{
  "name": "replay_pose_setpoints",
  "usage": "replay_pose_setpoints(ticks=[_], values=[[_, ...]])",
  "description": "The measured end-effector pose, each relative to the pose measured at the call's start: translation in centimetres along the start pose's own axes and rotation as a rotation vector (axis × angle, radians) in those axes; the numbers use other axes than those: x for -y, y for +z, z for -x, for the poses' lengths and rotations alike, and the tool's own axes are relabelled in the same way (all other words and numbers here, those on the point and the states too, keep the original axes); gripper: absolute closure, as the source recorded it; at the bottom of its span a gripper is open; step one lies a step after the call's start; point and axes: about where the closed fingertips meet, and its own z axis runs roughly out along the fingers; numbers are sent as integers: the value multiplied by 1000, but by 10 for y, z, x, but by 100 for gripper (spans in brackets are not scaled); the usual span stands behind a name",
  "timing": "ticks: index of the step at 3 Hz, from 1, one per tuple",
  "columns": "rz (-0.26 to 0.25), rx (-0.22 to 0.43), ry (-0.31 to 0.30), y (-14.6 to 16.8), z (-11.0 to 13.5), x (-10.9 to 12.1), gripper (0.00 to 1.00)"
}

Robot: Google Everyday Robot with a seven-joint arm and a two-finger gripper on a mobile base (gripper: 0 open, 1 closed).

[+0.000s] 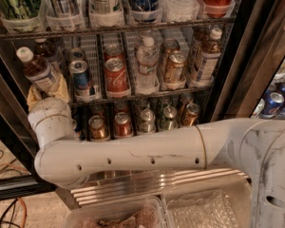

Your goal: Pick blue plastic bottle from middle shelf of fridge

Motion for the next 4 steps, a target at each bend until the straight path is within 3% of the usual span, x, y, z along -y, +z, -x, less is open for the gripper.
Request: replay_pose_setpoints(ticks=[2, 3, 4], values=[[-4, 93, -92, -18, 45, 7, 100], [20, 58, -167, -44, 45, 9, 100], [20, 56, -169, -46, 42, 9, 100]])
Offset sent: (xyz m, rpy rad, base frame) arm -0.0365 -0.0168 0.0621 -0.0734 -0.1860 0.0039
